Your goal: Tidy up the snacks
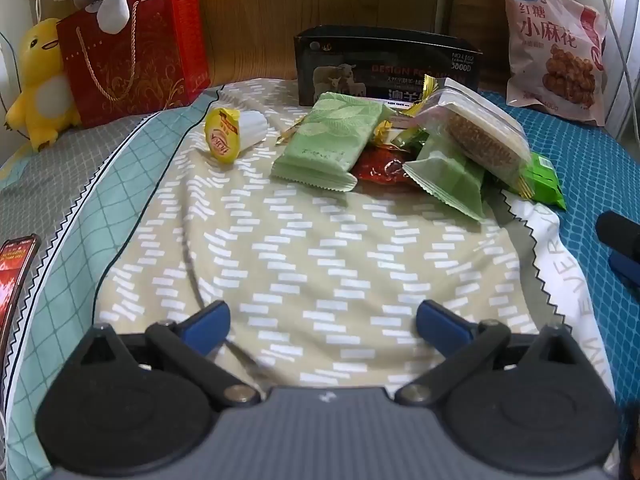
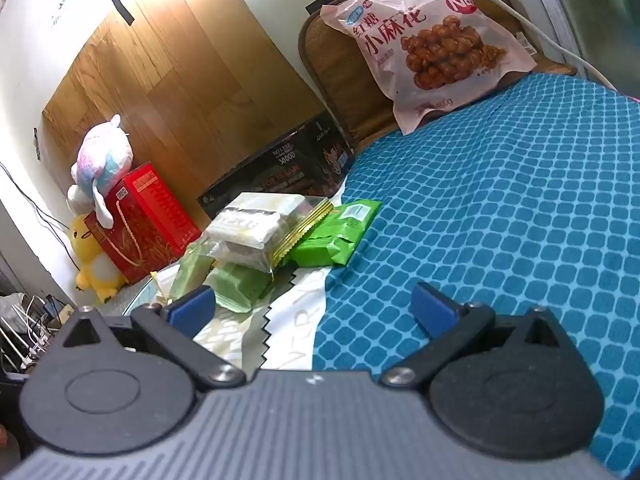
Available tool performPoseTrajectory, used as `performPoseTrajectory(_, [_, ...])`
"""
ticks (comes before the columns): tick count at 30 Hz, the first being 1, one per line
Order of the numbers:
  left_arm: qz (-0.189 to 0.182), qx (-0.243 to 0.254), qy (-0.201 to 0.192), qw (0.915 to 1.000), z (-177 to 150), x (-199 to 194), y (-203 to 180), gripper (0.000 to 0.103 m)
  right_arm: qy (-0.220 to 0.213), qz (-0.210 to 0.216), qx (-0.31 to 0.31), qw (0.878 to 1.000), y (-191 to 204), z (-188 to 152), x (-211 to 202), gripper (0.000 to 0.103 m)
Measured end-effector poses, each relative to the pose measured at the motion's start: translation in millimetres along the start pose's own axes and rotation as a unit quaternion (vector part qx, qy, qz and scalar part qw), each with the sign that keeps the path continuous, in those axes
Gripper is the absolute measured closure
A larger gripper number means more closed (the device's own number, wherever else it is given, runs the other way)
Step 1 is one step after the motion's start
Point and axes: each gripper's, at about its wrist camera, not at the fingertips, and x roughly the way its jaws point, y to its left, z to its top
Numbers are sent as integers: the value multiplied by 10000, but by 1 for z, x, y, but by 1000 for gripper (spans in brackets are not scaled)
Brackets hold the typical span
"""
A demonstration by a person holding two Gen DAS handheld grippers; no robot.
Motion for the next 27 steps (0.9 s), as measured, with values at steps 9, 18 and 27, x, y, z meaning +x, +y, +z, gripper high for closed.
performPoseTrajectory(9, [5,-13,-85,10000,-5,-6,-3,0,4,-15,-29,10000,0,0,0,0])
performPoseTrajectory(18, [-148,111,-219,9996,-11,-12,3,0,4,-12,-25,10000,-1,1,1,0])
performPoseTrajectory(27, [-421,450,-596,9963,-23,-19,10,0,150,-95,-230,9996,3,4,3,0])
